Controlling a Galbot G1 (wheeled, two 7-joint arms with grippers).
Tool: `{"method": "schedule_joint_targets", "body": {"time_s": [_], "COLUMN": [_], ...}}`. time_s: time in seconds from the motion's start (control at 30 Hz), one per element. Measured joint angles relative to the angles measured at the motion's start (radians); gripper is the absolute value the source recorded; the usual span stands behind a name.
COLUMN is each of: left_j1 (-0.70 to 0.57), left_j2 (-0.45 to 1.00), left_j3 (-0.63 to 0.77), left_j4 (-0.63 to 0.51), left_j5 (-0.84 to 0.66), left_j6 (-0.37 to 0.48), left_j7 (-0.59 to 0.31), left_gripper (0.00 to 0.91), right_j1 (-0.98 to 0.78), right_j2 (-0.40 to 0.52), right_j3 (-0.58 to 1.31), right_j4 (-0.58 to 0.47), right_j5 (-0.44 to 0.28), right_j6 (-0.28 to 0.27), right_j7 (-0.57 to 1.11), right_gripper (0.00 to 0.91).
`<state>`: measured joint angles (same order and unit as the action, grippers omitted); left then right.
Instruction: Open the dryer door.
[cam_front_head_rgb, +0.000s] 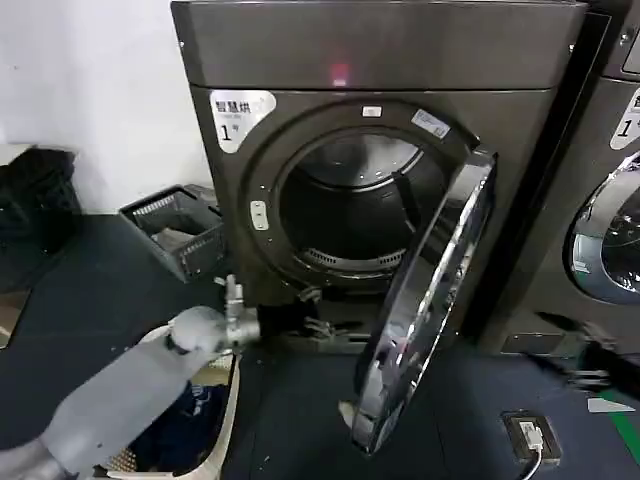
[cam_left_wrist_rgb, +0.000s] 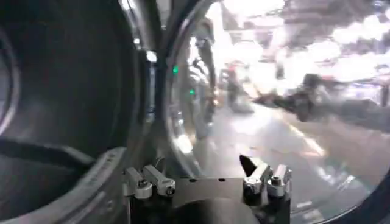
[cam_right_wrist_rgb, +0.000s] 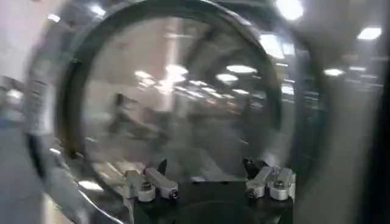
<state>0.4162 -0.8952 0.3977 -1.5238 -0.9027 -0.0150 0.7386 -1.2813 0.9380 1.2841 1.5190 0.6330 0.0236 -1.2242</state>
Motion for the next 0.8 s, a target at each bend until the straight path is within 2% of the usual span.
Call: {"method": "schedule_joint_targets", "body": {"time_s": [0.1,0.33,0.5,0.6,0.67,0.8], "left_j1": [-0.007,-0.031,-0.081,-0.110,-0.129,-0.163], "left_j2": [-0.006,-0.042,-0.097,-0.140,-0.176,-0.249], "left_j3": [0.043,0.122,0.182,0.219,0.244,0.294], "left_j4": [-0.035,-0.110,-0.095,-0.072,-0.052,-0.002], "left_j5": [-0.003,-0.005,-0.007,-0.040,-0.052,-0.038], "left_j6": [-0.003,-0.009,-0.003,0.010,0.006,-0.019], "left_j7": [-0.027,-0.099,-0.156,-0.200,-0.225,-0.261], "left_gripper": [0.907,0.907,0.907,0.907,0.907,0.907], "right_j1": [-0.023,-0.078,-0.128,-0.149,-0.152,-0.171], "right_j2": [0.028,0.071,0.085,0.085,0.080,0.055], "right_j3": [0.094,0.275,0.379,0.443,0.481,0.571], "right_j4": [-0.001,0.031,0.095,0.110,0.108,0.082], "right_j5": [-0.004,-0.010,-0.076,-0.133,-0.165,-0.184], "right_j6": [0.031,0.026,0.015,-0.019,-0.036,-0.055], "right_j7": [0.117,0.463,0.693,0.826,0.879,0.936], "right_gripper": [0.907,0.907,0.907,0.907,0.907,0.907]}}
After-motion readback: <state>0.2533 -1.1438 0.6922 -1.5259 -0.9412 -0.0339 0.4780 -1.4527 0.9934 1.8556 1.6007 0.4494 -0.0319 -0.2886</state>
